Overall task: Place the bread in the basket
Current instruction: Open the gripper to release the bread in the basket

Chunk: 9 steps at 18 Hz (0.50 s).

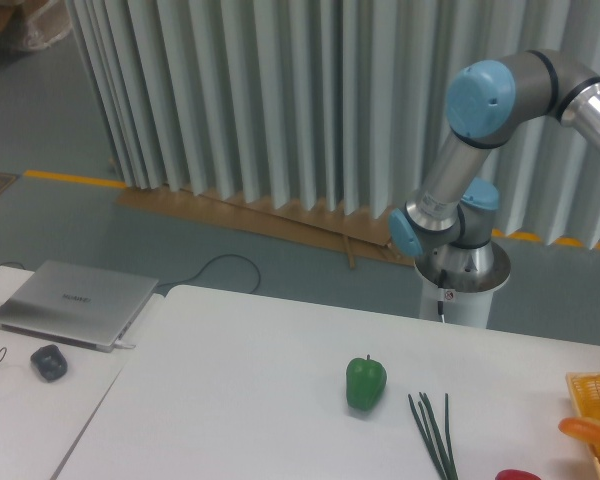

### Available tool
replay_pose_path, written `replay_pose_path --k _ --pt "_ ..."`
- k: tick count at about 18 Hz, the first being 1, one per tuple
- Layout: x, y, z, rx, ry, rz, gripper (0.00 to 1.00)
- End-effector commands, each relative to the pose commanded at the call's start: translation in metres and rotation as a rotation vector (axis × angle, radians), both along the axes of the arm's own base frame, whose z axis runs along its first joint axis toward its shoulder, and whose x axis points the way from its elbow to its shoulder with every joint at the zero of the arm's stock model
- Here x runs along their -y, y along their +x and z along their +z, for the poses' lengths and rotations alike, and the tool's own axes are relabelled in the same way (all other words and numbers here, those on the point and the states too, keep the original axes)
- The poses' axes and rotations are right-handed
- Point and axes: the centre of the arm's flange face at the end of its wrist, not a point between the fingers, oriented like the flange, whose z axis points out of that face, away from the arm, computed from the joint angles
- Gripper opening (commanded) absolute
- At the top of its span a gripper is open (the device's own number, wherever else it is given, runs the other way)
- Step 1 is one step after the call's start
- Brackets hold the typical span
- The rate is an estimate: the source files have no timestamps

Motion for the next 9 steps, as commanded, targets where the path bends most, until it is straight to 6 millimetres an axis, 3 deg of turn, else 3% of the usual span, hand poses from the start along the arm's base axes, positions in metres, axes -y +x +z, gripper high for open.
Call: replay_pose_path --k 5,9 --pt "-0.009 0.017 0.035 -0.015 0.136 -0.033 1.00" --pt "-0.007 0.019 0.032 0.003 0.165 -0.036 1.00"
